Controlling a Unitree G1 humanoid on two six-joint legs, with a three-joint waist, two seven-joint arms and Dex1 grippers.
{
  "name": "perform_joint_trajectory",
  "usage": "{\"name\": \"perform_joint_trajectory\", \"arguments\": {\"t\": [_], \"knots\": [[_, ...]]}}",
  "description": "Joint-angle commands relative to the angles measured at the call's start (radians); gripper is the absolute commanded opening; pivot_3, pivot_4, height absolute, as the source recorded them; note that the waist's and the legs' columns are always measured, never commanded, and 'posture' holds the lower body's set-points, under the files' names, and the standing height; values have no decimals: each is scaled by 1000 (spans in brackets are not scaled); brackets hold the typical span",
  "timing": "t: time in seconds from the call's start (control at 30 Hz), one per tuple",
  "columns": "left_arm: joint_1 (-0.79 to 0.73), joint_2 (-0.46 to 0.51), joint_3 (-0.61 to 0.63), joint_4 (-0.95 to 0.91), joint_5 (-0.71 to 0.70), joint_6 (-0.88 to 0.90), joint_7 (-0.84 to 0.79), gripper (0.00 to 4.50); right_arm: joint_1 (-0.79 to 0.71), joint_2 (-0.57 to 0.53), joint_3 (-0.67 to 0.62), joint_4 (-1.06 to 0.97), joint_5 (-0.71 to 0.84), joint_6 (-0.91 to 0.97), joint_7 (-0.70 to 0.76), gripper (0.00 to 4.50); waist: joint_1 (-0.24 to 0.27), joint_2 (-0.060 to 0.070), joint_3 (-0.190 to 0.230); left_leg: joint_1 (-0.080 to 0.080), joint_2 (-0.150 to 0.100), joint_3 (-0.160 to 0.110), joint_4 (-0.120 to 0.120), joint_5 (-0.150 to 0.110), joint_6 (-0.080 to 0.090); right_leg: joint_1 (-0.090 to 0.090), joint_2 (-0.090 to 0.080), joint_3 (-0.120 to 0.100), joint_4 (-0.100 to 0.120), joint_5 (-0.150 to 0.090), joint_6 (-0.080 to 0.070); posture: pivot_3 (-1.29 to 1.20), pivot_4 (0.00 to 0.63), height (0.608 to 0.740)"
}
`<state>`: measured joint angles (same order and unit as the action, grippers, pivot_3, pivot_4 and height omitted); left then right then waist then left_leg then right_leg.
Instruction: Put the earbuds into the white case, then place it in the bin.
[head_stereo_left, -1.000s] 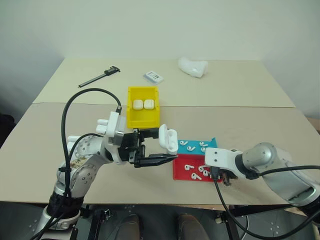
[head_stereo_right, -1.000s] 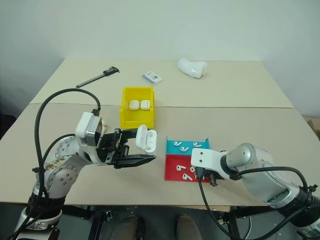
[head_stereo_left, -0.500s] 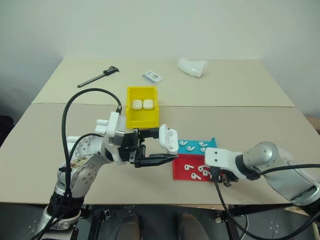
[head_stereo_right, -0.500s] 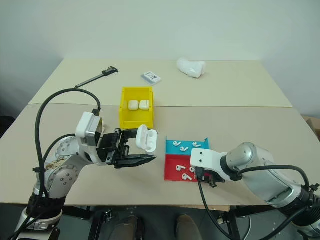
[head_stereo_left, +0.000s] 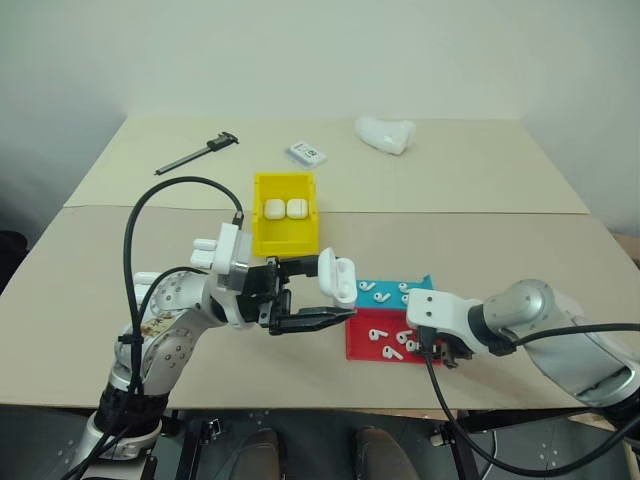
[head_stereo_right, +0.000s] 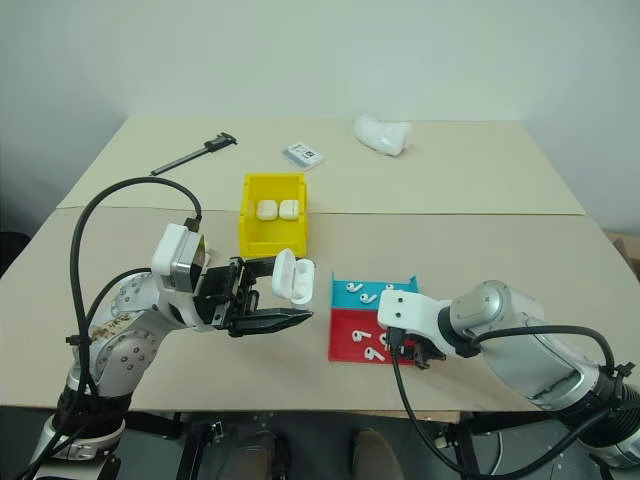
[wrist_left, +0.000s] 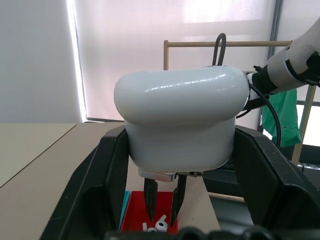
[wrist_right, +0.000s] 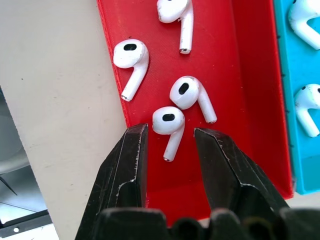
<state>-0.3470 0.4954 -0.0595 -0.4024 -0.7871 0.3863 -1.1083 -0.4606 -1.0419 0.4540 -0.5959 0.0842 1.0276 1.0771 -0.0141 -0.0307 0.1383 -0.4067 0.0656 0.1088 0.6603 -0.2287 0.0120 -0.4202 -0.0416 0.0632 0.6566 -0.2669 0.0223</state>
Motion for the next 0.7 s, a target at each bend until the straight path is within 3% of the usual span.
{"name": "perform_joint_trajectory", "arguments": {"t": [0.03, 0.7], "knots": [[-4, -3, 13, -34, -18, -1, 3, 2782, -21, 3, -9, -19, 10, 9, -12, 1837, 0, 0, 0, 0, 0, 0, 0, 0, 0, 0, 0, 0, 0, 0, 0, 0, 150, 740], [10, -1, 20, -50, -21, 5, 16, 2782, -35, 32, 52, 28, -6, -6, -37, 1837, 0, 0, 0, 0, 0, 0, 0, 0, 0, 0, 0, 0, 0, 0, 0, 0, 150, 740]]}}
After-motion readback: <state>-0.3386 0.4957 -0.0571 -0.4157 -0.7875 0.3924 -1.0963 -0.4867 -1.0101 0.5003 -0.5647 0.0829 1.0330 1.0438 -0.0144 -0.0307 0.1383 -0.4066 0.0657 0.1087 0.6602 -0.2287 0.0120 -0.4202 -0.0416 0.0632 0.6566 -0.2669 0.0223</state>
